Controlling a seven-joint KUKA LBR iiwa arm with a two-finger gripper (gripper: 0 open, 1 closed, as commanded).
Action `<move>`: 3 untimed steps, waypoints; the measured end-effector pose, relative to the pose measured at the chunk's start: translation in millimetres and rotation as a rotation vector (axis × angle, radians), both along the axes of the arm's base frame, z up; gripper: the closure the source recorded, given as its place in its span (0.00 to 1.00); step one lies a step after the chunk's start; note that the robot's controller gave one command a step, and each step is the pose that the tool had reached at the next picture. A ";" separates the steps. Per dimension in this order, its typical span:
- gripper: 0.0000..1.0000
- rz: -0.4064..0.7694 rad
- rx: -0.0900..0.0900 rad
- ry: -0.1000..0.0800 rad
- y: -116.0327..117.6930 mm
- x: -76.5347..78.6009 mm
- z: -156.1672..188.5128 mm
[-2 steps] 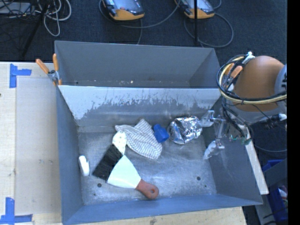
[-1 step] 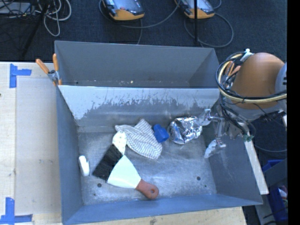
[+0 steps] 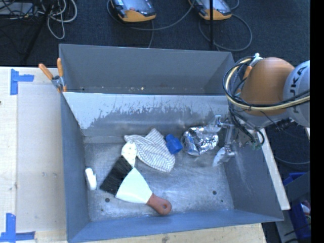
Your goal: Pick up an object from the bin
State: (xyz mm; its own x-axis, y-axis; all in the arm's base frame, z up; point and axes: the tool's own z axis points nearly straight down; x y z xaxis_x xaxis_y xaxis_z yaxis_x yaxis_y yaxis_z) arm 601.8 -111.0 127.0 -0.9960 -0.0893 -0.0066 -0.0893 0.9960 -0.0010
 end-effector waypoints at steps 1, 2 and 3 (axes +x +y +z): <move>0.00 -0.156 0.002 0.010 28.4 7.7 -8.1; 1.00 -0.053 -0.001 0.003 32.9 21.4 -39.0; 1.00 -0.053 -0.001 0.003 33.0 21.5 -39.0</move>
Offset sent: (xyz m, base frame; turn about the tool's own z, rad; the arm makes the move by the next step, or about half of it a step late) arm 0.0184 0.0331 -0.0451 0.0541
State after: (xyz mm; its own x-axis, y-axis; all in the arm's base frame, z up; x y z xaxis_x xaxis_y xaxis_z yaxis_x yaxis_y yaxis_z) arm 623.3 -78.0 88.0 -0.9993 -0.0369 -0.0039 -0.0369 0.9993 -0.0015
